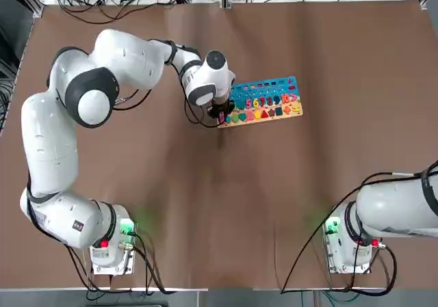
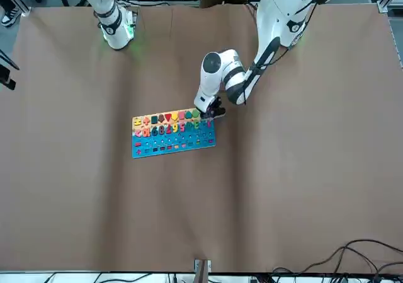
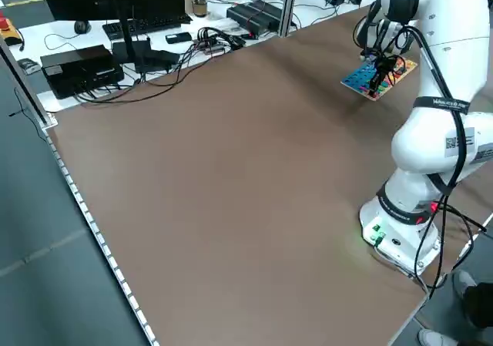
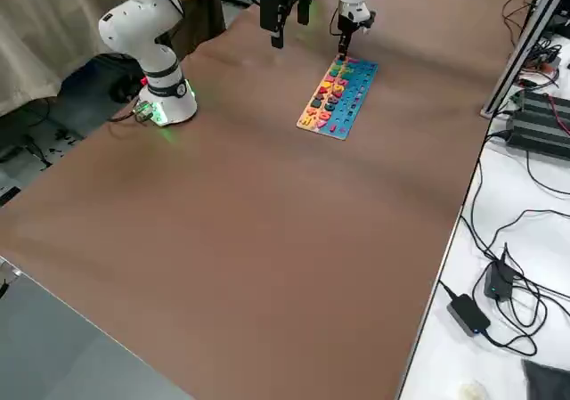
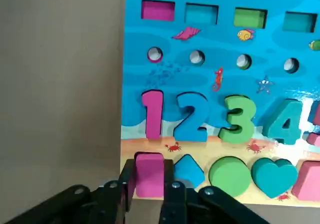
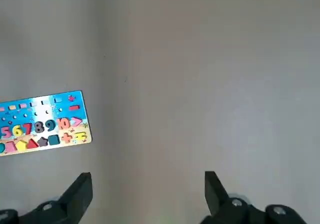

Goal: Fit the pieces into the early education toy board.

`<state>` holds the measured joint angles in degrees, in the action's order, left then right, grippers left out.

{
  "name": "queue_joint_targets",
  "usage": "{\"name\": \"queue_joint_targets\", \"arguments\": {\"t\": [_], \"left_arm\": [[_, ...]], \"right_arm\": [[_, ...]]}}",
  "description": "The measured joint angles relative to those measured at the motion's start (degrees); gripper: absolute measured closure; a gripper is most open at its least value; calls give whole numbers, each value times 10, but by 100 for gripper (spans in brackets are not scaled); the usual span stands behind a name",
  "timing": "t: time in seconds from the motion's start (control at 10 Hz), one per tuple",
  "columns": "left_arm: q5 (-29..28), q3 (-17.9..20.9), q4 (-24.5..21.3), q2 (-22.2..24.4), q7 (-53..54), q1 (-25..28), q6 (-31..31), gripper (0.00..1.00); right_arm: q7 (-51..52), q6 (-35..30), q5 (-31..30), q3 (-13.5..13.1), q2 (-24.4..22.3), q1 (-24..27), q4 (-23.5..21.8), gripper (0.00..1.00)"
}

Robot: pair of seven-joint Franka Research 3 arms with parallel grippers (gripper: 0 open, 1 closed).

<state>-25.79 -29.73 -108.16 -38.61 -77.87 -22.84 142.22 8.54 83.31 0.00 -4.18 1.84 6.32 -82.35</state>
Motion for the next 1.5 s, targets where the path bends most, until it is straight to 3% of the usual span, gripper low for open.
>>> {"name": "queue_joint_targets", "arguments": {"t": [1.5], "left_arm": [[-2, 0, 0, 0, 14, 0, 0, 74]], "right_arm": [[0, -2, 0, 0, 0, 0, 0, 1]]}}
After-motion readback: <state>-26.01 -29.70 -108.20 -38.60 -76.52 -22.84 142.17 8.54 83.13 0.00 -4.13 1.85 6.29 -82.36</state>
